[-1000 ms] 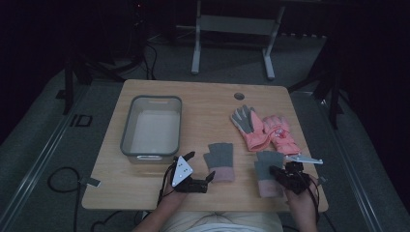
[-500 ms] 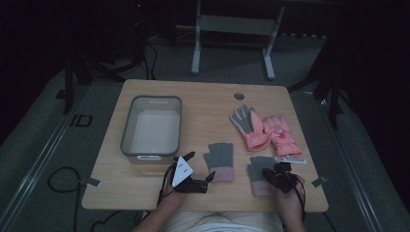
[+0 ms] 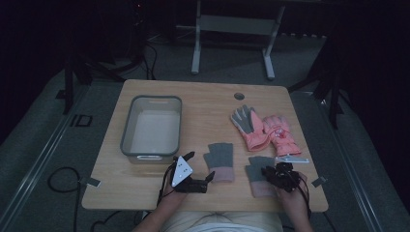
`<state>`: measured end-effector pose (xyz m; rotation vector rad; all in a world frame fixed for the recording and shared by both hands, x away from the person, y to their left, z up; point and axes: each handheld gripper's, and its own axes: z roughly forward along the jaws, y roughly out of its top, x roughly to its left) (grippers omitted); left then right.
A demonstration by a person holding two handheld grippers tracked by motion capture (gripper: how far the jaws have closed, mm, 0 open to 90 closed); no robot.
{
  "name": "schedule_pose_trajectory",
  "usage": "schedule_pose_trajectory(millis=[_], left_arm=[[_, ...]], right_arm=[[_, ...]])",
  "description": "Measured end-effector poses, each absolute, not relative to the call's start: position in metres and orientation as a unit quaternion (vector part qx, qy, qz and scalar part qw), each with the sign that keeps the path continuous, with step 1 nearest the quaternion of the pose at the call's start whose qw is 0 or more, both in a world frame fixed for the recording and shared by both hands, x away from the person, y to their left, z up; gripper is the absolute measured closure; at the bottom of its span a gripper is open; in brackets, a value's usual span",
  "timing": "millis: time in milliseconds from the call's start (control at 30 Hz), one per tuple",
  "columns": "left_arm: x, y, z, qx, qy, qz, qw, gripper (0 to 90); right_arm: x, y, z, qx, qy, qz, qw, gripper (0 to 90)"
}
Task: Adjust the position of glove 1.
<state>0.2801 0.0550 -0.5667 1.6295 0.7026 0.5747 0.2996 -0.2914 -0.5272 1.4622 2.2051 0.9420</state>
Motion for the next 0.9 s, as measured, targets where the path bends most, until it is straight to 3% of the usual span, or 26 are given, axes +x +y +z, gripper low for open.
schedule_pose_trajectory(millis=[333, 633, 900], left_arm=[[0.280, 0.056, -0.567, 0.698, 0.308, 0.244, 0.598, 0.0], [0.280, 0.057, -0.567, 0.698, 0.309, 0.245, 0.597, 0.0], [0.280, 0.056, -0.567, 0.699, 0.308, 0.244, 0.597, 0.0]], right_arm=[[0.294, -0.304, -0.513, 0.441, 0.820, 0.320, 0.174, 62.5], [0.296, -0.301, -0.527, 0.426, 0.834, 0.307, 0.170, 58.7], [0.297, -0.301, -0.541, 0.450, 0.830, 0.283, 0.169, 74.0]])
